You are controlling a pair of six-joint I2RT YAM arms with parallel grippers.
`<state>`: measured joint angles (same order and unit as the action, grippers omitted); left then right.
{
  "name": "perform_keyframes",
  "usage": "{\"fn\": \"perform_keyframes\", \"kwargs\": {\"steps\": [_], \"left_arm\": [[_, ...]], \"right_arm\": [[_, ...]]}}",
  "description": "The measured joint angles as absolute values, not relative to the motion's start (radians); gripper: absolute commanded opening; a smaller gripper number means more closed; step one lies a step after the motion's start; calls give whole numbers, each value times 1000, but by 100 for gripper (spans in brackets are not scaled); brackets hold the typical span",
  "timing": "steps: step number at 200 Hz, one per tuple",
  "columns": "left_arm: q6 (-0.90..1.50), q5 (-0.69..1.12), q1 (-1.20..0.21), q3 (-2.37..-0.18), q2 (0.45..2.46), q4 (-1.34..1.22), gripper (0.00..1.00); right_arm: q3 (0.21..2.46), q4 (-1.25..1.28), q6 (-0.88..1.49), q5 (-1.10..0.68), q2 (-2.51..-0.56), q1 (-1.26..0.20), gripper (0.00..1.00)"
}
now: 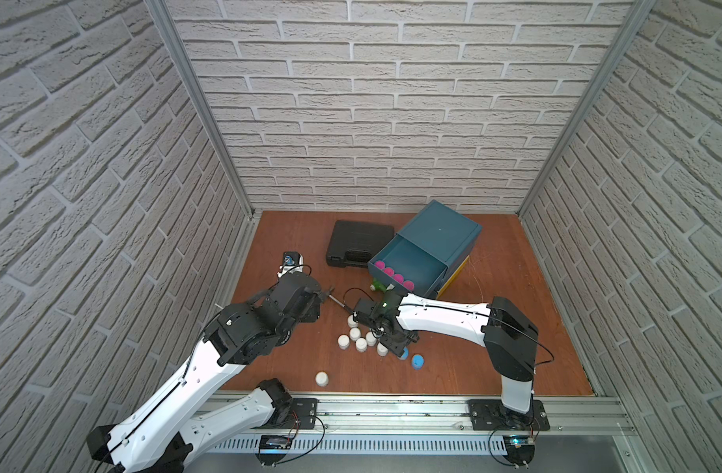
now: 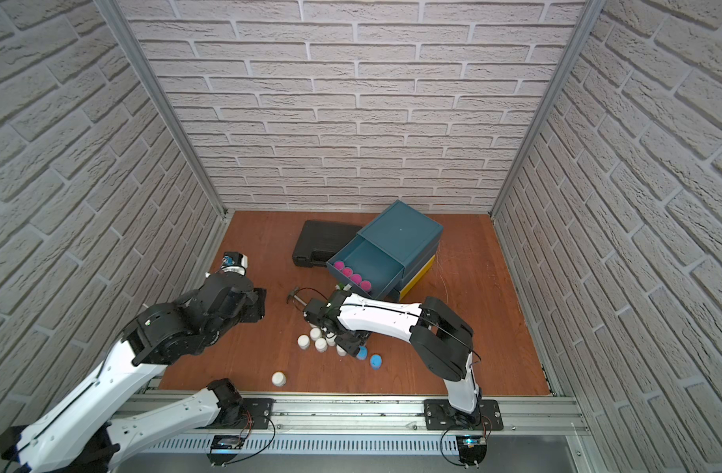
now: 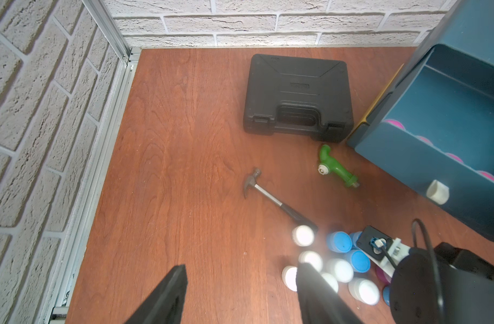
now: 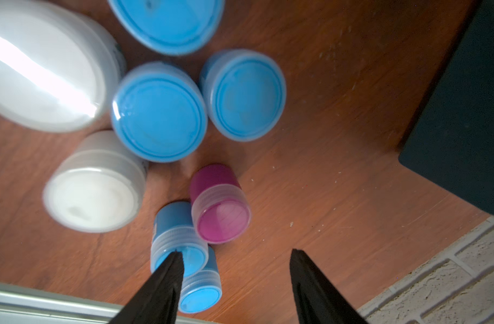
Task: Put the paint cans in the drawer according to color
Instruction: Pick up the paint can at the center of the board.
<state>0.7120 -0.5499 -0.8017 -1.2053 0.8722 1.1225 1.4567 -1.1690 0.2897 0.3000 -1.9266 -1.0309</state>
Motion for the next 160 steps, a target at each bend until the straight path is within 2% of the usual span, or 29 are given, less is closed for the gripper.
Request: {"fn": "perform_keyframes", "kwargs": {"steps": [73,118,160], "left_arm": [[712,-533,-802,-1205,868,1103,66],[708,-529,-802,-1205,871,1091,66],[702,-525,-802,-1205,876,1077,66]], "right_arm": [[1460,-1135,311,286,-1974,-1019,64],[1460,-1112,318,270,-2030,-1008,61],[1447,-1102,327,262,-2035,-1007,48]]}}
